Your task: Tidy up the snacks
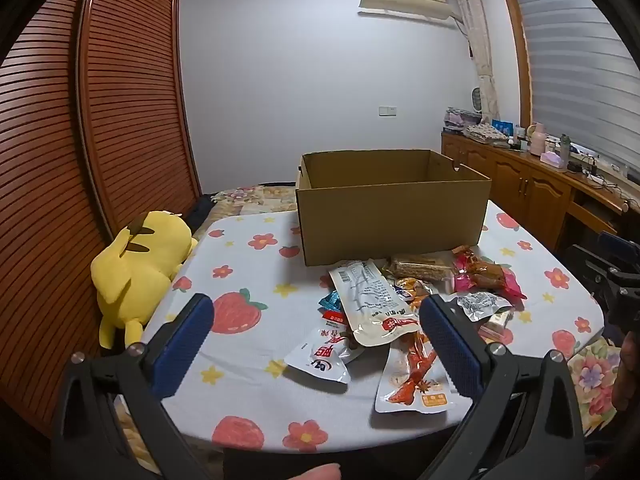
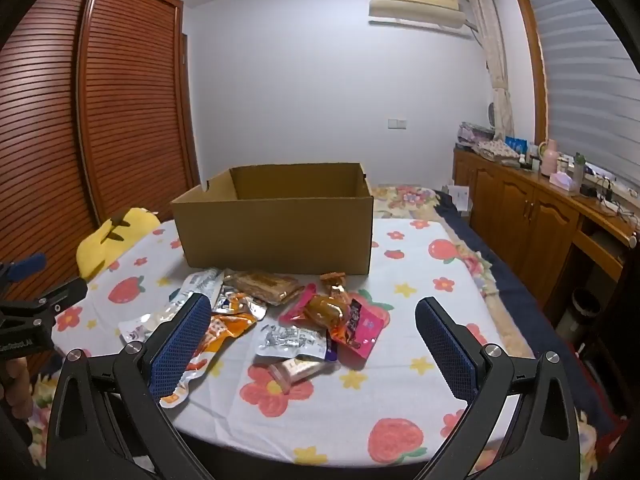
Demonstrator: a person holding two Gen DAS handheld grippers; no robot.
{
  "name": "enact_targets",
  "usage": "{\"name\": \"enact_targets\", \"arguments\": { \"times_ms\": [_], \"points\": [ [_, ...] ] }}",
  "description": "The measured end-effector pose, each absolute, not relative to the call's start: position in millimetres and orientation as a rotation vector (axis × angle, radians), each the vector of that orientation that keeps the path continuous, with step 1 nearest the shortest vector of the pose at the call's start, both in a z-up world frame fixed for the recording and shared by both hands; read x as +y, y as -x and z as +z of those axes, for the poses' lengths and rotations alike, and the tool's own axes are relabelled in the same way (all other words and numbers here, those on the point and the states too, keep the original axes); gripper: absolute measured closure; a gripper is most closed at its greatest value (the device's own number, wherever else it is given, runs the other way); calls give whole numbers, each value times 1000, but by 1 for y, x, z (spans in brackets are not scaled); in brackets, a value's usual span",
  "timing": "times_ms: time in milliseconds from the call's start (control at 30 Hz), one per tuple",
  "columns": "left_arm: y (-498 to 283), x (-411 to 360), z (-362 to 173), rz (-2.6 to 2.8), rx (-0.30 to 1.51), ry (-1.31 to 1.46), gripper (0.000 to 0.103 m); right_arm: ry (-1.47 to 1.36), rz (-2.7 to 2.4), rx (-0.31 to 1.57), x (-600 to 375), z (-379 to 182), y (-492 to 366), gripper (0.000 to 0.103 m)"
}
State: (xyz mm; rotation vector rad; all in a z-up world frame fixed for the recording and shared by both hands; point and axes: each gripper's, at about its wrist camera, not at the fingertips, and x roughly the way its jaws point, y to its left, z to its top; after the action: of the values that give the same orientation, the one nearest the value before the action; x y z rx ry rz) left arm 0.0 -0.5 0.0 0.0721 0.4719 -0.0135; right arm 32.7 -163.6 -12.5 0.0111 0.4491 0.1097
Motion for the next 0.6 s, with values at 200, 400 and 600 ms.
{"name": "enact_targets", "arguments": {
  "times_ms": [200,400,600],
  "points": [
    [1,-2,1,-14,471,-73,0,10,101,446,-164,-13,-32,0],
    [1,-6,-4,-17,472,-73,0,10,99,447,-163,-16,-30,0],
    [2,-7,-2,-18,469,-69,0,8,105,450,-164,-15,-32,0]
  ]
}}
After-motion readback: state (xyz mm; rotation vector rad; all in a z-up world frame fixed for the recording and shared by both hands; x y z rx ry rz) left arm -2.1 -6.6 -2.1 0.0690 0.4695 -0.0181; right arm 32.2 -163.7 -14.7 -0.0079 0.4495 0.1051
